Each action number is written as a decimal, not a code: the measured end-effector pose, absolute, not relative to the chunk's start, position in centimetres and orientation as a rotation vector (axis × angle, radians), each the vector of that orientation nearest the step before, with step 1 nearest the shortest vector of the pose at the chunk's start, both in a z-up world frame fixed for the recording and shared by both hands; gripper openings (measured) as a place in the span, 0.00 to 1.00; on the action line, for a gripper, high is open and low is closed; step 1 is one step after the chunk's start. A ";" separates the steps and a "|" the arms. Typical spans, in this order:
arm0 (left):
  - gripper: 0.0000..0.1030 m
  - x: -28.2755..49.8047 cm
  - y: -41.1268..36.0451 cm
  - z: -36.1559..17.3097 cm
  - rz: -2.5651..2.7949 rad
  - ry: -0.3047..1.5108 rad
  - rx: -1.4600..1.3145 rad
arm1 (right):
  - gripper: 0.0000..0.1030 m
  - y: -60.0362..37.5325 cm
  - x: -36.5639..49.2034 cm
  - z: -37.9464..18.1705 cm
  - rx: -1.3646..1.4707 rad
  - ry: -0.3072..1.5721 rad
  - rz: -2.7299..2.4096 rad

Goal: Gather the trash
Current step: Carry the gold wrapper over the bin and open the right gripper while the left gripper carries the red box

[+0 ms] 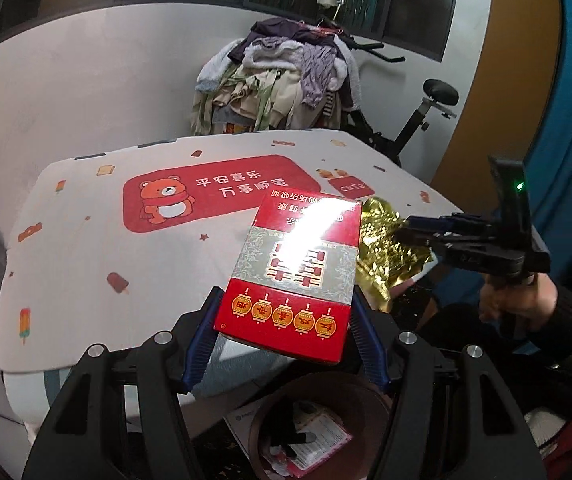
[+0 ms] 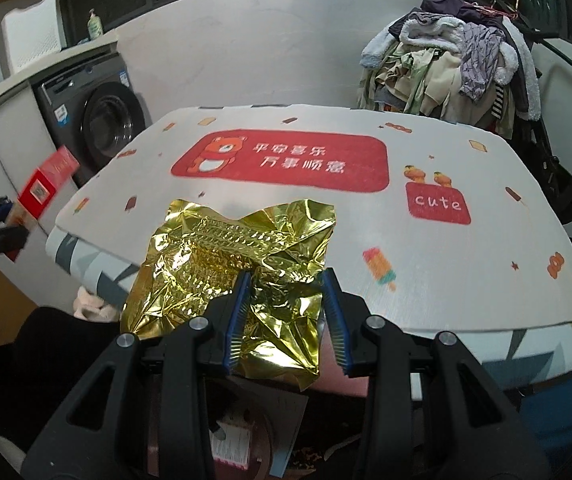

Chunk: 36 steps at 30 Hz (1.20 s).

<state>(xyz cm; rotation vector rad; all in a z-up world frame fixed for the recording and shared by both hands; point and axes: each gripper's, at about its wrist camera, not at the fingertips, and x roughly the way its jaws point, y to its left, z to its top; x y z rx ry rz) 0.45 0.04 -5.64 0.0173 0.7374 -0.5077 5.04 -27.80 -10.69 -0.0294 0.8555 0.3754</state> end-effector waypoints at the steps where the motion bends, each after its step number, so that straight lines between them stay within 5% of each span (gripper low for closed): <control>1: 0.59 -0.1 0.2 -5.5 -0.507 0.732 0.013 | 0.37 -27.6 4.6 -10.7 -0.036 0.860 0.377; 29: 0.59 -2.1 1.5 -7.5 -0.521 0.758 0.009 | 0.39 -19.4 -0.9 -17.7 -0.303 1.123 0.548; 33: 0.59 -2.2 1.4 -8.4 -0.523 0.773 0.018 | 0.44 -18.8 -1.2 -18.6 -0.288 1.166 0.593; 36: 0.59 -2.3 1.4 -9.0 -0.531 0.781 0.014 | 0.60 -18.6 -1.2 -19.0 -0.271 1.182 0.611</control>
